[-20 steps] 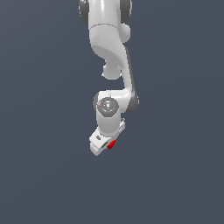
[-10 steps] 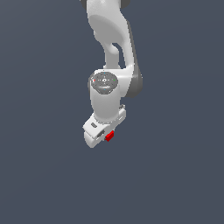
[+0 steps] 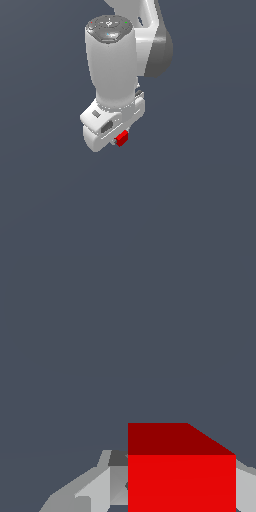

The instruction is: Pick up the red cube and move it to a goal position.

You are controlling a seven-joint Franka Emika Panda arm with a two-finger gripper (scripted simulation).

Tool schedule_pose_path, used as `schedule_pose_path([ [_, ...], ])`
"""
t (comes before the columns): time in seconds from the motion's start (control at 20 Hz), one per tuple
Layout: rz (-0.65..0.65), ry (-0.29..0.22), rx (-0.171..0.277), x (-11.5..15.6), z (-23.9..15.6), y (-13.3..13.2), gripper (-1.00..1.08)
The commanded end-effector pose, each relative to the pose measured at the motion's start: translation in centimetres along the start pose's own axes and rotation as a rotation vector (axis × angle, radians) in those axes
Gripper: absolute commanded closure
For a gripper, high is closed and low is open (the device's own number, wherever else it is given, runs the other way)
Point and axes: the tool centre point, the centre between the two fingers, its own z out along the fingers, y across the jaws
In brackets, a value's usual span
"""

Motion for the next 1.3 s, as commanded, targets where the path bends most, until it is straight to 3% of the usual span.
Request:
schedule_pose_path([
  [0.0, 0.0, 0.0, 0.001, -0.1, -3.0, 0.1, 1.08],
  [0.6, 0.001, 0.0, 0.0, -0.4, -13.3, 1.1, 1.08],
  [1.25, 0.002, 0.0, 0.0, -0.3, -16.1, 1.5, 1.08],
])
